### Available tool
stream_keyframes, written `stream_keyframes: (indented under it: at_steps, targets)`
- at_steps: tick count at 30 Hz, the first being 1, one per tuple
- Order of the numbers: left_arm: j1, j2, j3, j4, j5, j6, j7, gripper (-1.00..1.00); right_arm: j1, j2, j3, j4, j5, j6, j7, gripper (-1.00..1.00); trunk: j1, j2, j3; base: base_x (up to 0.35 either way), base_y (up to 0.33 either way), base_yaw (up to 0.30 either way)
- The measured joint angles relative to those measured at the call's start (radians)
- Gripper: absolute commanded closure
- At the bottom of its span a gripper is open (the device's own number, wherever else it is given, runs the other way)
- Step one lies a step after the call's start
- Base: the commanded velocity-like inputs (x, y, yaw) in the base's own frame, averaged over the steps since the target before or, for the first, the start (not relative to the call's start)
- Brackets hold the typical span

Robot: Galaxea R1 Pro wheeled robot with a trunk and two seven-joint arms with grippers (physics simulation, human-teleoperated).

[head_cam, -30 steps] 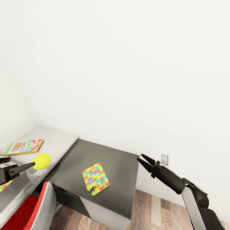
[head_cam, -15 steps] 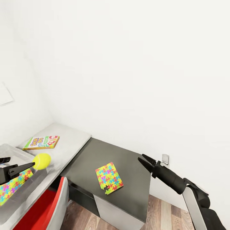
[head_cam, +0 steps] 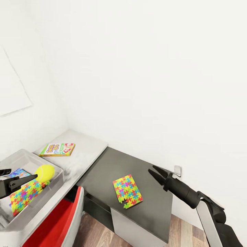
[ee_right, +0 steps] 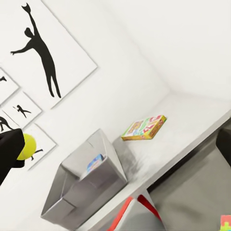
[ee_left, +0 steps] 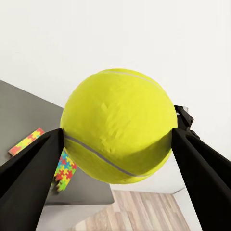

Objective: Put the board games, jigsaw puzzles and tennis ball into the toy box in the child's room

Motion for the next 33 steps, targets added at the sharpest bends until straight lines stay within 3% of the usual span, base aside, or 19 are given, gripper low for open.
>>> stream_keyframes:
  at_steps: [18,33]
  targets:
    - [0.0,-0.001,0.0,0.0,0.0,0.0,0.0,1.0,0.0,0.001,0.0,0.001,0.0,0.0,-0.003,-1.0,0.0,0.0,0.0,0.003,0.088,0.009]
    - [0.0,-0.001,0.0,0.0,0.0,0.0,0.0,1.0,0.0,0.001,0.001,0.0,0.001,0.001,-0.005,-1.0,0.0,0.0,0.0,0.008,0.028,0.248]
